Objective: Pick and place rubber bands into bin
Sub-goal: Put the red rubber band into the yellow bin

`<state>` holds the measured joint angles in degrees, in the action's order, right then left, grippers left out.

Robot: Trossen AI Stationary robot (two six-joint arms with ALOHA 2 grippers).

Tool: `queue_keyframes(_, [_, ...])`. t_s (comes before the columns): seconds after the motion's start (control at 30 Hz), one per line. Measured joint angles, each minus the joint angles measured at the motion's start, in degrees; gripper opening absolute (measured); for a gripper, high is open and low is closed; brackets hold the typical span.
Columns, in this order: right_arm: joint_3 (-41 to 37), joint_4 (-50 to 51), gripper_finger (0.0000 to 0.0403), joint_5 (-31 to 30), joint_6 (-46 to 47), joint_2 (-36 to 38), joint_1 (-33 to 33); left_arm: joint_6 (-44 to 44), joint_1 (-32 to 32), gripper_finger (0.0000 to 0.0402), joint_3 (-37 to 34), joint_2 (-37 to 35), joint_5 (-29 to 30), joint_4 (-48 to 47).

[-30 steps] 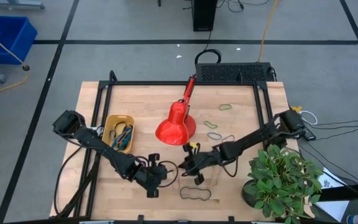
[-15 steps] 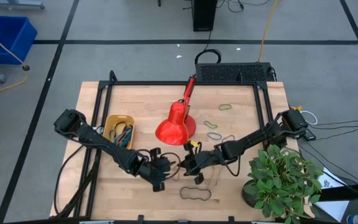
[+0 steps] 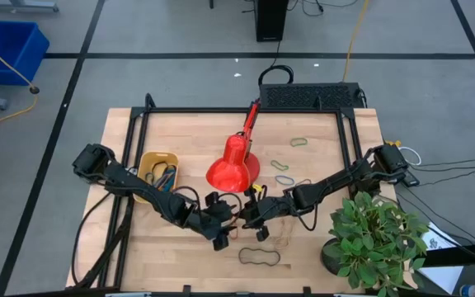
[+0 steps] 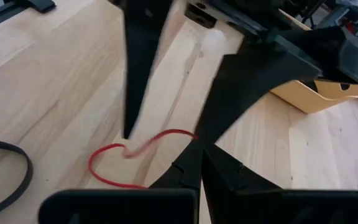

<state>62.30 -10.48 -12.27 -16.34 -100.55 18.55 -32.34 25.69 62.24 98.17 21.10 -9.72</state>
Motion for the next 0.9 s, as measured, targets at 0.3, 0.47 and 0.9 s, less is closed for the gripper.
queue_keyframes(0.3, [0.02,-0.52,0.0,0.05,0.09,0.01,0.02,0.31,-0.61,0.0136,0.0,0.0,0.0,-2.37])
queue_keyframes(0.47, [0.02,-0.48,0.0,0.06,0.2,0.01,0.02,1.25,-0.61,0.0047,0.0,0.0,-0.05,-2.44])
queue_keyframes(0.9, [0.07,-1.7,0.0014,0.1,2.23,0.02,0.02,2.25,-0.61,0.0007,0.0,0.0,-0.14,-4.26])
